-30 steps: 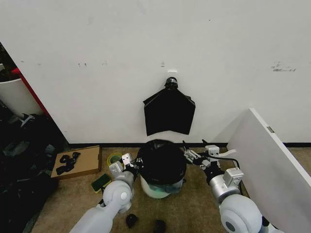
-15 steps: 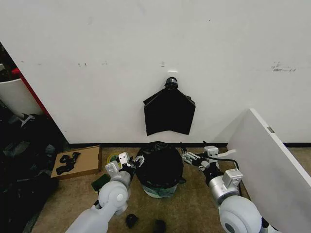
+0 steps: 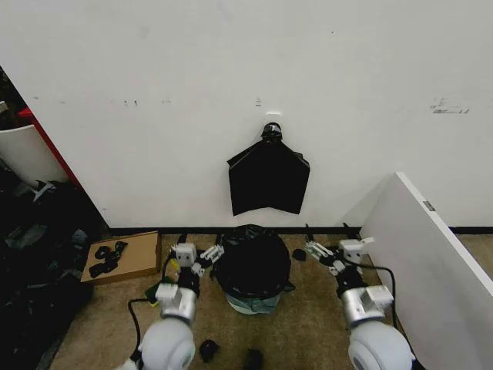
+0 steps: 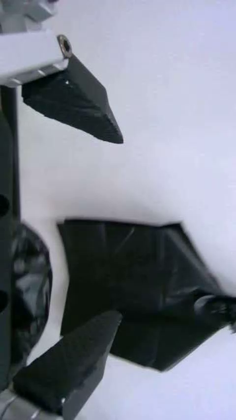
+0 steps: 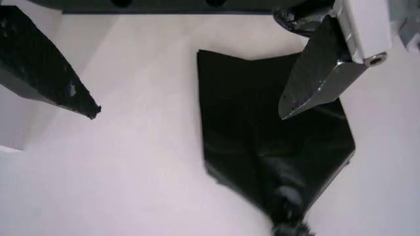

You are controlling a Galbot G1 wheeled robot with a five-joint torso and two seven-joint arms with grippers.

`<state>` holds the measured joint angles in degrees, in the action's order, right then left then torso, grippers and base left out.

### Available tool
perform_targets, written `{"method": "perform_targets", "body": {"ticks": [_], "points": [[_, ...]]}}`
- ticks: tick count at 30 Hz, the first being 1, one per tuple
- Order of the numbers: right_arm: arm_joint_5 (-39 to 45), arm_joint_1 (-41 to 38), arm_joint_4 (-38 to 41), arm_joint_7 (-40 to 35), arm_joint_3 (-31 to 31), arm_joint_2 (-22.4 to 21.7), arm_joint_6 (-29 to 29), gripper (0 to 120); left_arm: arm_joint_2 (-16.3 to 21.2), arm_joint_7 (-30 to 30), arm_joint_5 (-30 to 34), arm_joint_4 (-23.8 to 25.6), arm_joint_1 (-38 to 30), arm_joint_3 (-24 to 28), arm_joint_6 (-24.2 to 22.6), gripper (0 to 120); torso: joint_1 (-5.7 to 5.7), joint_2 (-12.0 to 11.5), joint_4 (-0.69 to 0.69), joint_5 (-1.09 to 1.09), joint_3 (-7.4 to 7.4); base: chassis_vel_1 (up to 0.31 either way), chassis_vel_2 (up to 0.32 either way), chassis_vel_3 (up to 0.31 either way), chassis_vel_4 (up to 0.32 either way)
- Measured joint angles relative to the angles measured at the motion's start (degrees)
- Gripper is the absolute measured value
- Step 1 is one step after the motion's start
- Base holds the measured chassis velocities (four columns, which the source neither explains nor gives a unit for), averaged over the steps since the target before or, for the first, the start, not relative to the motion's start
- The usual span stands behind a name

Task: Place the garbage bag over the trash bin.

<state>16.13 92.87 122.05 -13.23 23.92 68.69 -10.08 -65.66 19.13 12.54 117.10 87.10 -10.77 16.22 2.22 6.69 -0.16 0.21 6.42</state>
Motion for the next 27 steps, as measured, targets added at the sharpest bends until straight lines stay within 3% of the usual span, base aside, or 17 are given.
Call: {"method": "perform_targets", "body": {"ticks": [5,12,27], "points": [[-0.7,9.3,1.6,7.3,3.8,2.9,-7.3,100,-5.4,-2.2,-8.1,2.1,10.9,-6.0,5.7,100,0.00,0.0,0.02,-0.01,0.00,0.000,0.000,0.000,0.000],[-6.1,13.1,1.4,10.5,3.8,5.3,-14.6,100,-9.0,-2.3,-12.1,5.0,15.6,-7.5,7.9,100,0.00,0.0,0.01,0.00,0.00,0.000,0.000,0.000,0.000],[-8.5,14.1,1.9,10.4,3.6,7.0,-15.6,100,-9.4,-1.7,-13.5,7.7,17.3,-6.7,9.8,100,0.00,0.0,0.01,-0.01,0.01,0.000,0.000,0.000,0.000]]}}
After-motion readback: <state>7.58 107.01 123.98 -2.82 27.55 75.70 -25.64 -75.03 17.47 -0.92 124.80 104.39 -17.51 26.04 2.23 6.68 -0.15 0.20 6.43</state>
